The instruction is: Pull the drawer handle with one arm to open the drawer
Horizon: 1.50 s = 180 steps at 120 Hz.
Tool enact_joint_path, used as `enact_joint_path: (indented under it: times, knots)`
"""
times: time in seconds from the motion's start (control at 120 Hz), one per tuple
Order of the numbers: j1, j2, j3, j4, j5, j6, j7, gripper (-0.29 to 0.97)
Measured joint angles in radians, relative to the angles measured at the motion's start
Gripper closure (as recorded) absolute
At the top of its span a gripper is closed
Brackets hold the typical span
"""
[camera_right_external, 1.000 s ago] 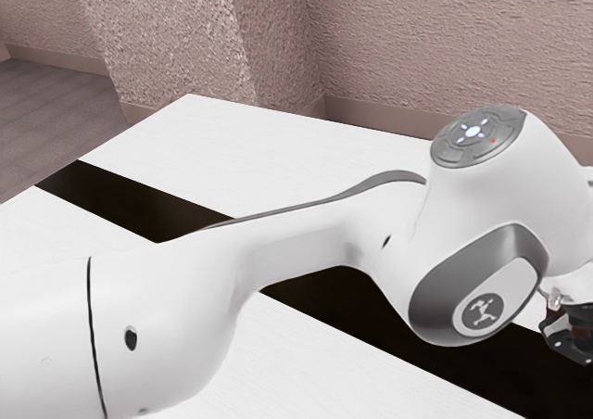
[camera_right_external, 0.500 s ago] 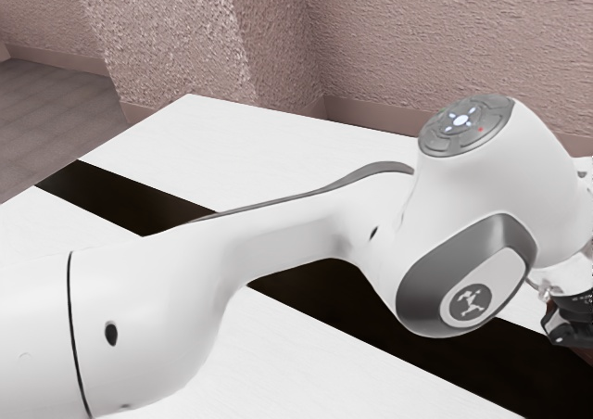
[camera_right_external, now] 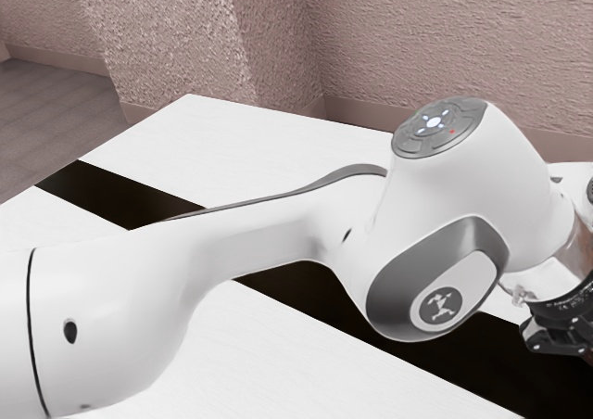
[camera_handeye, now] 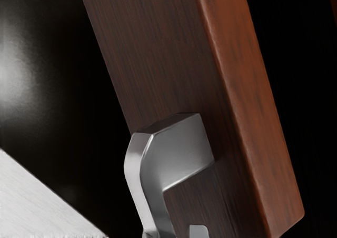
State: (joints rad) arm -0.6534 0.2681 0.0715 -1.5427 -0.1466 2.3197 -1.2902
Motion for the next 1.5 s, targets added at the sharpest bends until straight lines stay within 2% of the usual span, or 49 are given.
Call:
enact_joint_path:
  times: [1.5]
  knots:
    - [-0.02,-0.296,-0.001,-0.384,-0.049,0.103,-0.02,0.79]
